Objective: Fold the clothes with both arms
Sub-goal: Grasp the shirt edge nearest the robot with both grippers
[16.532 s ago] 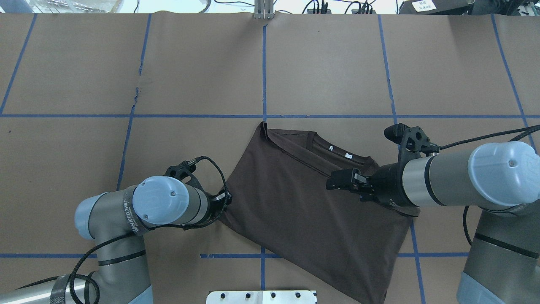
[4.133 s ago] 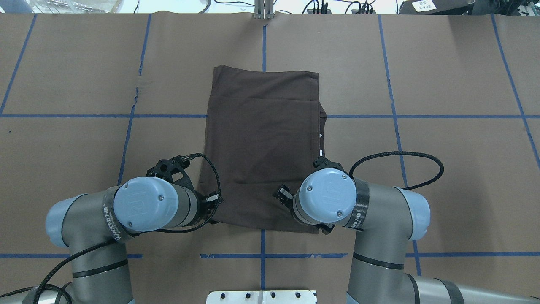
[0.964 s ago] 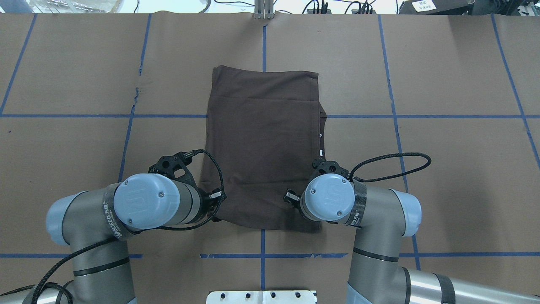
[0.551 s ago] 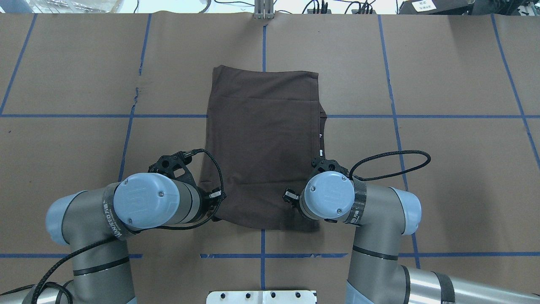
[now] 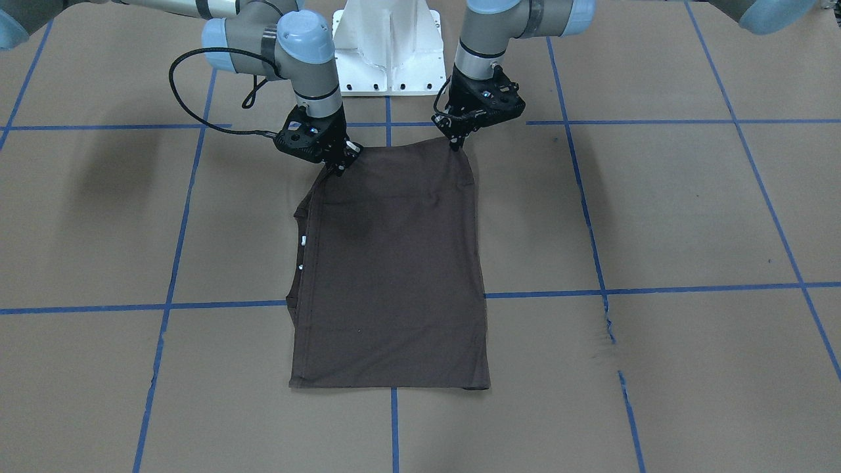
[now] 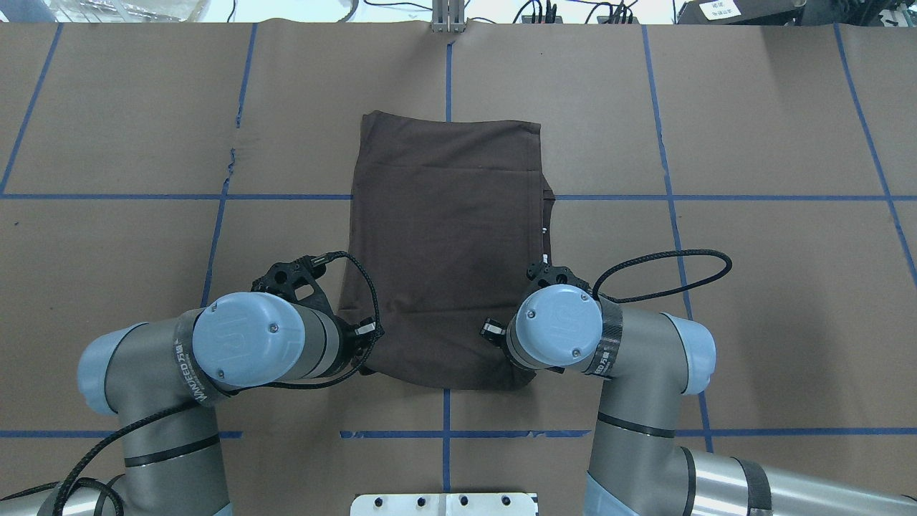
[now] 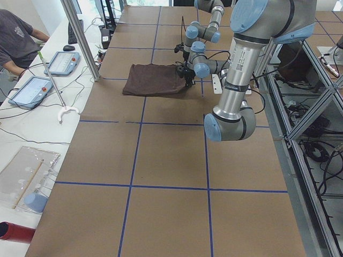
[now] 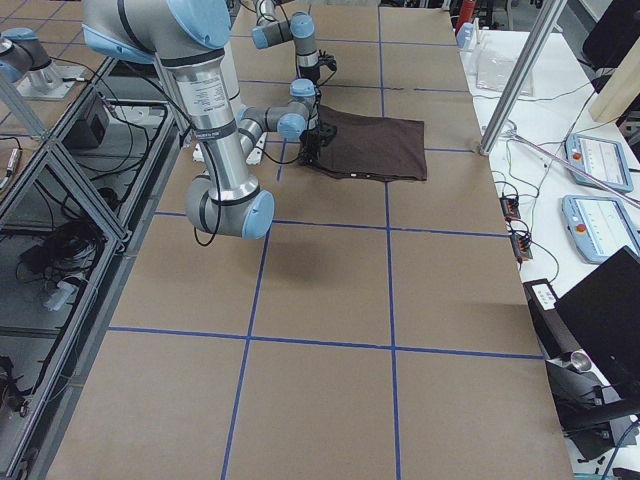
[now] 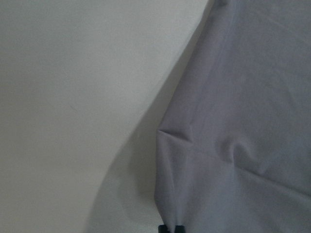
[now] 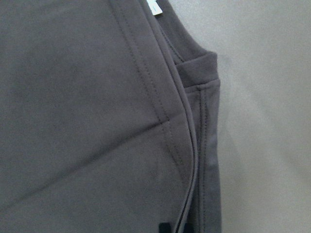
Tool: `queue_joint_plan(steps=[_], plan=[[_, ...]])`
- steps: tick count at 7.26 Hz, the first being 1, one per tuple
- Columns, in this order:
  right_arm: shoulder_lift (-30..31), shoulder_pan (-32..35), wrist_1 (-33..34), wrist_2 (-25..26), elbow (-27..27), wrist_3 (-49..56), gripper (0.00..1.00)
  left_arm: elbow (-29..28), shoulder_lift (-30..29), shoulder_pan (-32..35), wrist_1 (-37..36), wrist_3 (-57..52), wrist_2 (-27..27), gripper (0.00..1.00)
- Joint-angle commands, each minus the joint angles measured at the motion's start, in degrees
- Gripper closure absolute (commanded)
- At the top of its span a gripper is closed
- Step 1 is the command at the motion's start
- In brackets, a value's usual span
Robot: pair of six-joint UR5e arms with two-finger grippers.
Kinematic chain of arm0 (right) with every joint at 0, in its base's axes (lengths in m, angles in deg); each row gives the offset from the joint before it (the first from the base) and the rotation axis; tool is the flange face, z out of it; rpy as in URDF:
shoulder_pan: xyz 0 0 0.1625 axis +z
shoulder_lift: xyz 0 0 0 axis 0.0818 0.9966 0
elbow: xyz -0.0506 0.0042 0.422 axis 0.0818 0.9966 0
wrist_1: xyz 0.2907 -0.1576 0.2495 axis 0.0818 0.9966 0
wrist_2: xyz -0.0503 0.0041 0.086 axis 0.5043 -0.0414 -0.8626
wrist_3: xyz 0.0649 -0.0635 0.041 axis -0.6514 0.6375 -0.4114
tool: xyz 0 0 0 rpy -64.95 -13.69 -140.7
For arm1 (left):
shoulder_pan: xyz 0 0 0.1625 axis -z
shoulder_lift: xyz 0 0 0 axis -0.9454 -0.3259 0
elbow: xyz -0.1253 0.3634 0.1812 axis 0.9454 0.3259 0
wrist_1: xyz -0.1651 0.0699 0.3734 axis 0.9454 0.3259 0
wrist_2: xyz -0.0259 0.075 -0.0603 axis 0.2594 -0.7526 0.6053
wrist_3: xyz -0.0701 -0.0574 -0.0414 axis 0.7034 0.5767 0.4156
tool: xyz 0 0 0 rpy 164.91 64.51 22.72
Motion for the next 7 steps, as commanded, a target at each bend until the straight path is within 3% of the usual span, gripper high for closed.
queue_joint_plan(steps=[1, 3, 5, 7], plan=[[-0.18, 0.25, -0.09, 0.01, -0.36, -0.09, 1.00, 0.00, -0.03, 0.00, 0.06, 0.00, -0.05, 1.00], [0.43, 0.52, 0.00, 0.10, -3.59, -0.35, 1.00, 0.18, -0.03, 0.00, -0.03, 0.00, 0.03, 1.00], [1.65, 0.61, 0.00, -1.21, -5.53, 1.13, 1.00, 3.93, -0.03, -0.69, -3.60, 0.00, 0.03, 1.00], [6.30, -0.44, -0.09, -1.57, -11.58, 2.20, 1.00, 6.41, 0.58, -4.80, -4.24, 0.79, -0.14, 1.00]])
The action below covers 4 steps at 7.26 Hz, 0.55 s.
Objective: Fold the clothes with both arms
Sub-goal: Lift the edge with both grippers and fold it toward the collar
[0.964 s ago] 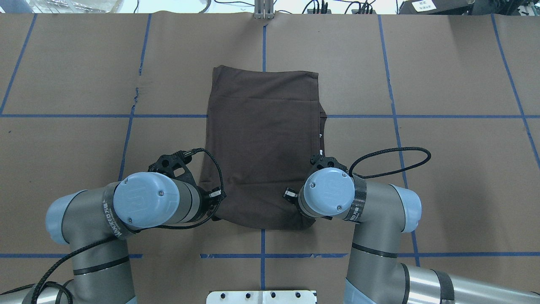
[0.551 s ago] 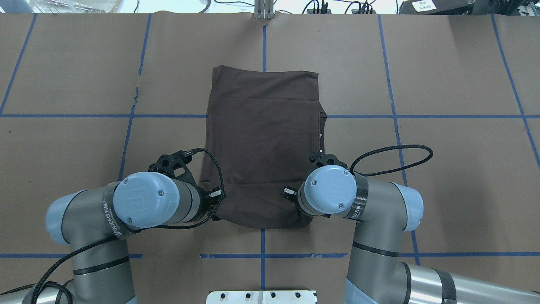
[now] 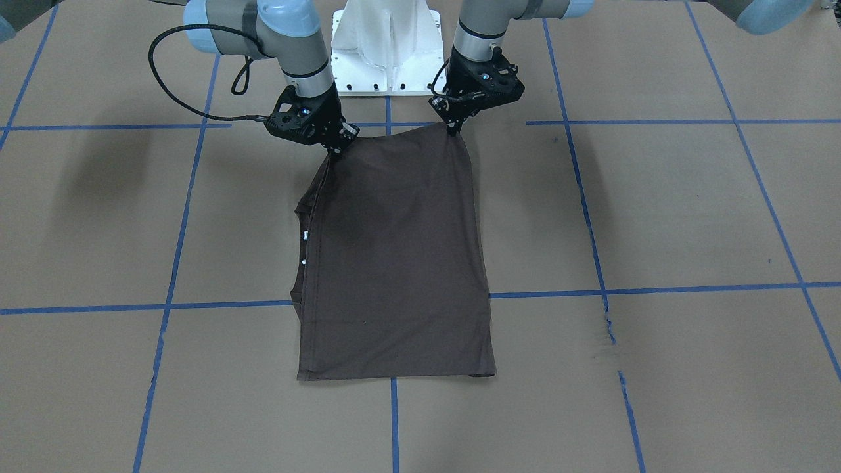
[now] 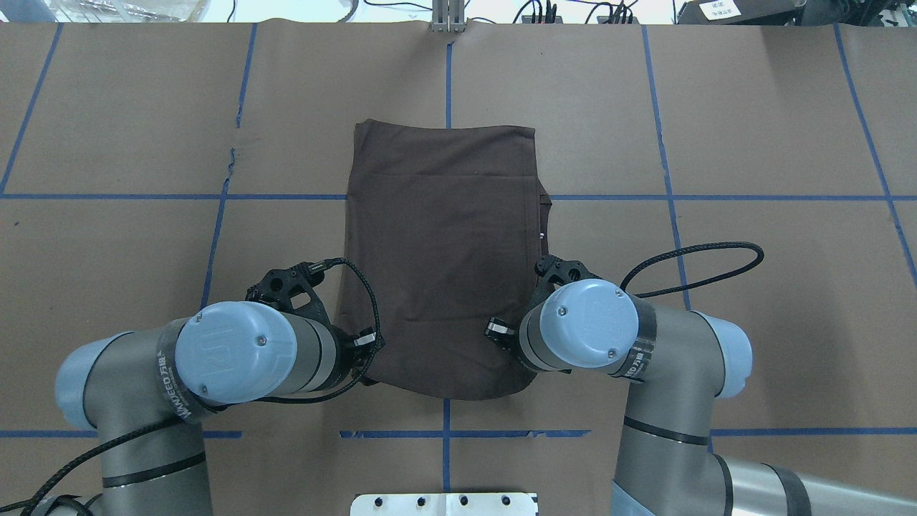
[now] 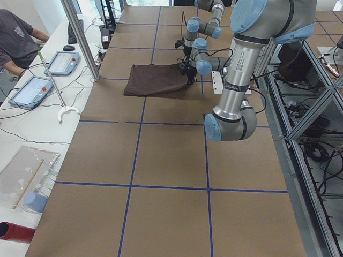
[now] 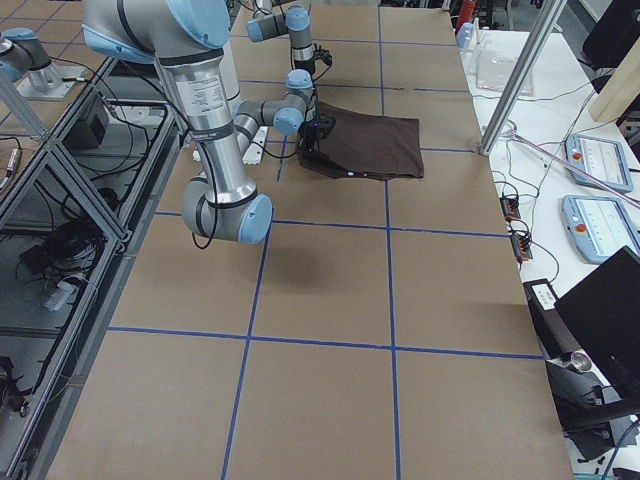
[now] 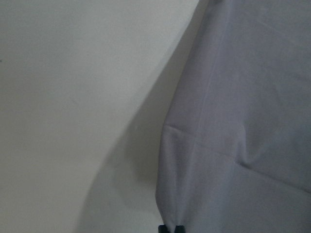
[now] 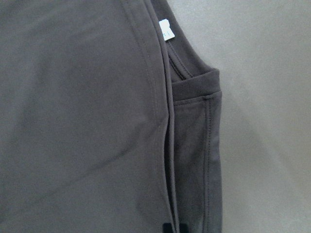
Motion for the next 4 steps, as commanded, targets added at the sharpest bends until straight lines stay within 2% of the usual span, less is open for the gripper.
queue_joint_plan(steps=[1, 4], plan=[[3.97, -1.74, -0.03, -0.34, -5.65, 0.52, 1.00, 2.34, 0.23, -4.99, -1.41, 0.80, -0.18, 1.00], [2.50, -3.52, -0.03, 0.18, -5.33, 1.48, 1.00, 8.84, 0.31, -6.43, -7.54, -0.16, -0.01, 1.00]])
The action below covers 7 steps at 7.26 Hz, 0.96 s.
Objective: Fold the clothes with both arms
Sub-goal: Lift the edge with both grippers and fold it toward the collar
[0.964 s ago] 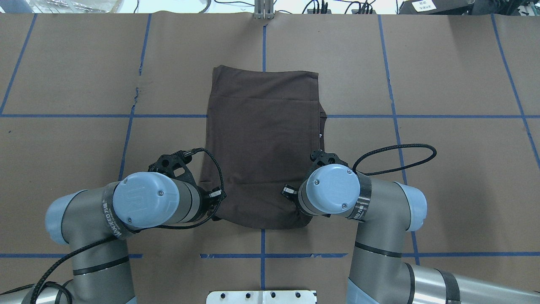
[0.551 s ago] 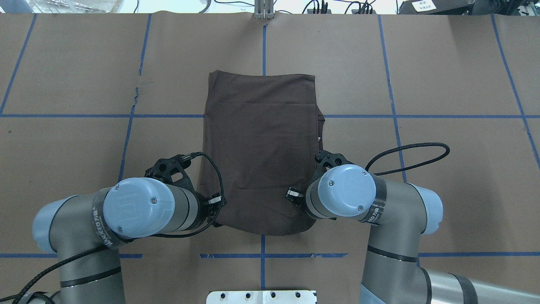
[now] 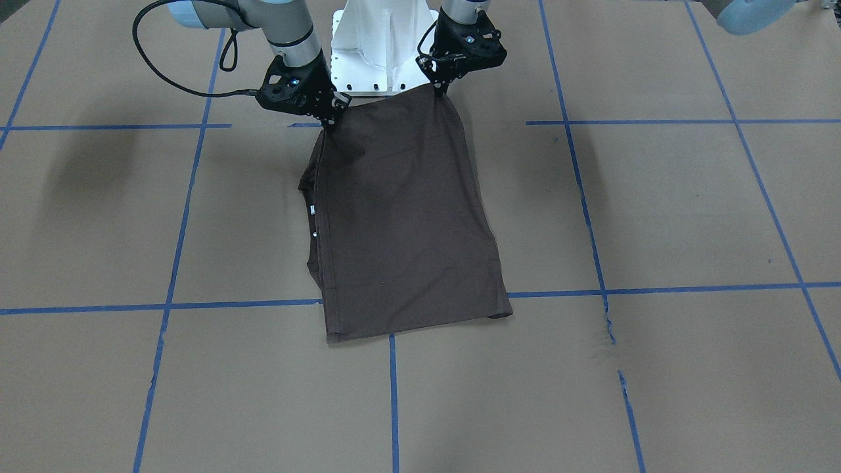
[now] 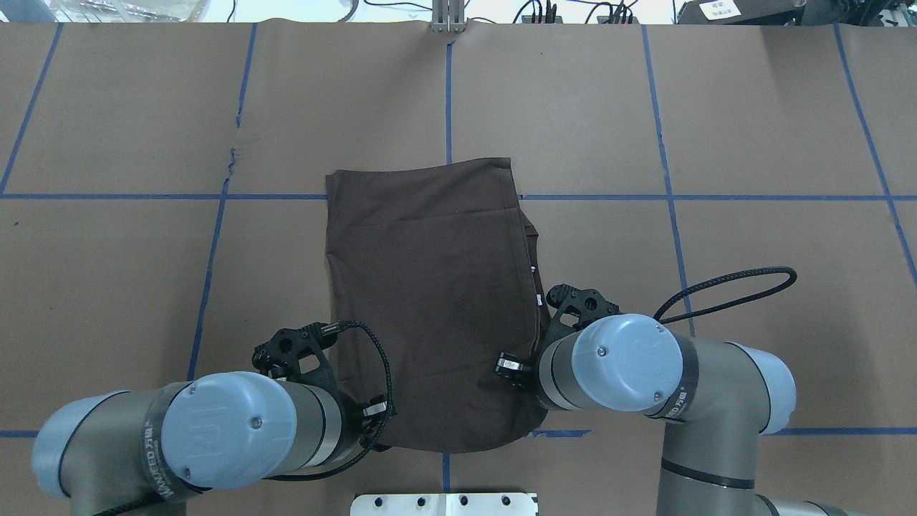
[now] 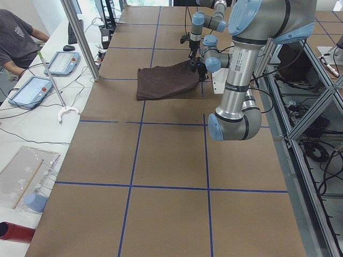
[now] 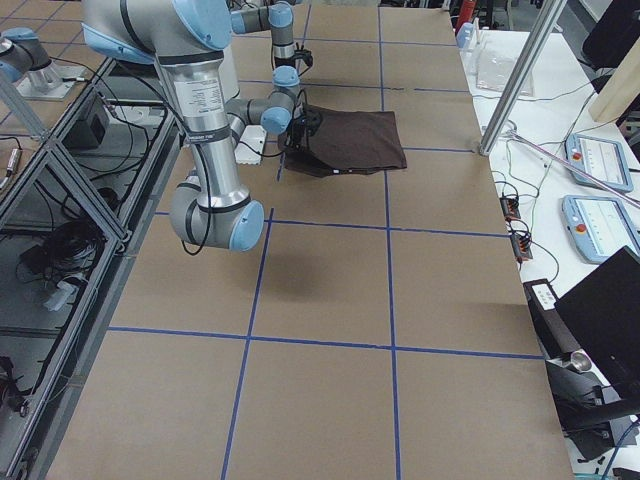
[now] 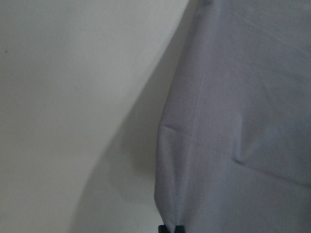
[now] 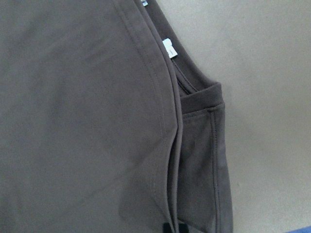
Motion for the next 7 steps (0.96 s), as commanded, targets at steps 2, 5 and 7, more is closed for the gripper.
queue_joint_plan(steps=[2, 5, 7], plan=[[-3.57, 7.15, 0.17, -2.29, 1.12, 4.28, 1.00, 2.56, -0.58, 5.73, -3.04, -5.88, 0.18, 1.00], [-13.65, 15.78, 0.09, -8.64, 11.71, 5.86, 1.00, -2.15, -3.80, 15.66, -2.52, -14.07, 2.90, 1.00], [-16.84, 18.69, -10.22, -9.08, 23.03, 5.78, 1.00, -14.60, -9.09, 22.51, 4.72, -16.20, 2.82, 1.00]])
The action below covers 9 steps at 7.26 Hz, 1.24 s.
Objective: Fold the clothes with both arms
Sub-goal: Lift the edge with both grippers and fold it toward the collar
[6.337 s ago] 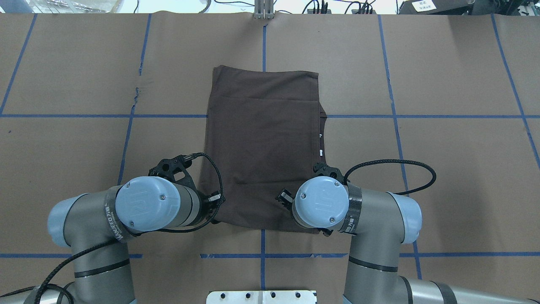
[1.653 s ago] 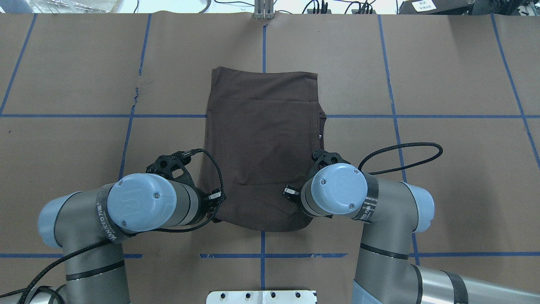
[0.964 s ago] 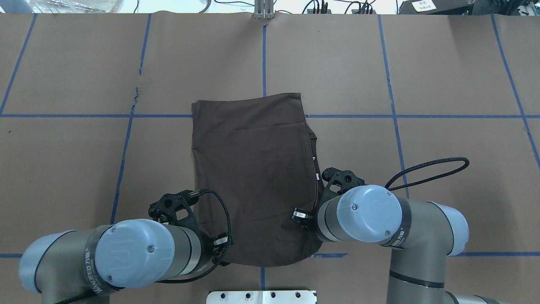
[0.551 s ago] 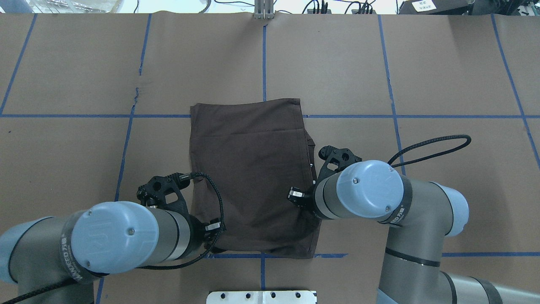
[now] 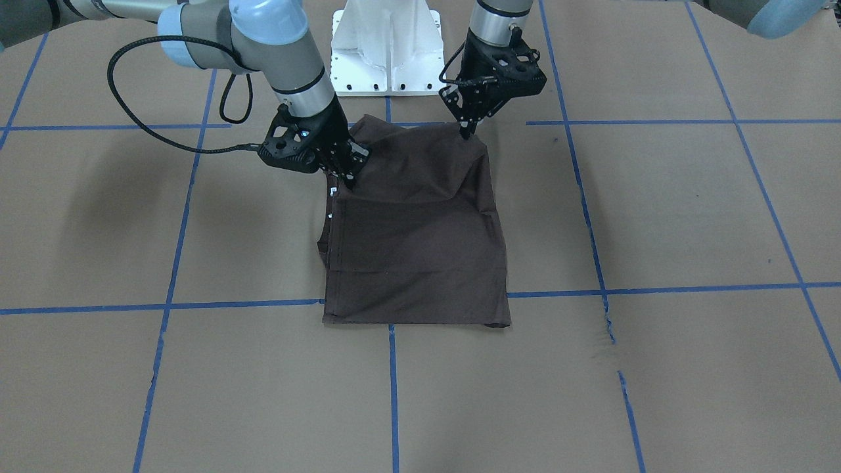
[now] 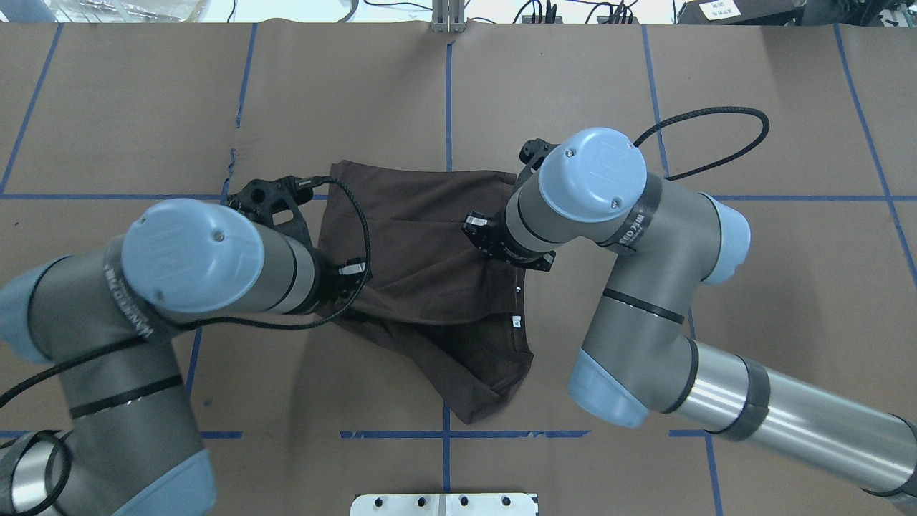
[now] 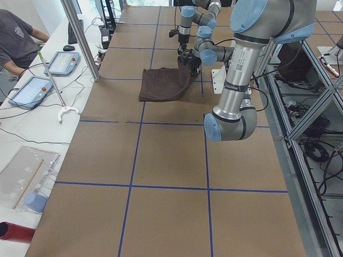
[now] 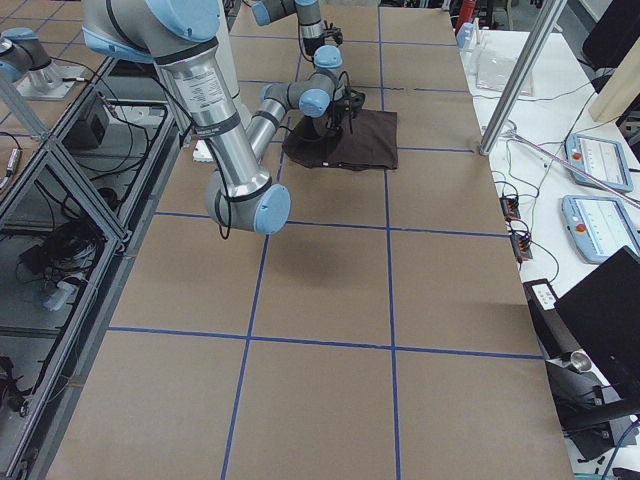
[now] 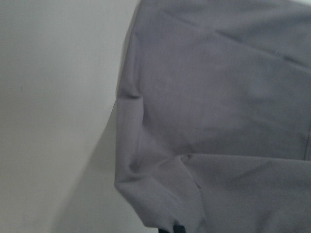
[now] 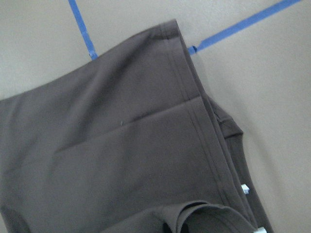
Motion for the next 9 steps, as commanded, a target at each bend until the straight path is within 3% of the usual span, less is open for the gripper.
queue_joint_plan(steps=[1, 3, 5, 6, 7, 8, 9], plan=[[-2.93, 3.15, -9.04, -0.51, 11.35, 0.04, 1.00, -13.99, -3.85, 7.60, 11.15, -2.35, 0.05, 1.00], [-4.60, 5.52, -9.41, -2.69, 14.80, 0.13, 1.00, -25.52, -5.17, 10.52, 22.24, -2.89, -0.04, 1.00], [-7.49, 6.14, -9.50, -3.23, 17.61, 0.04, 1.00, -27.50, -7.02, 10.62, 23.08, -2.80, -0.04, 1.00], [-10.99, 7.54, -9.59, -4.02, 23.55, 0.04, 1.00, -30.29, -8.76, 11.84, 23.34, -2.80, -0.04, 1.00], [-15.98, 10.86, -12.20, -7.33, 33.00, 0.04, 1.00, -38.49, -12.09, 14.20, 28.39, -2.98, -0.04, 1.00], [-16.73, 14.98, -16.75, -11.45, 39.62, 0.65, 1.00, -50.06, -15.34, 16.57, 38.10, -2.89, -0.30, 1.00], [-16.91, 17.55, -17.67, -12.28, 42.48, 5.53, 0.01, -58.44, -18.16, 19.81, 45.50, -4.54, -0.30, 0.01]])
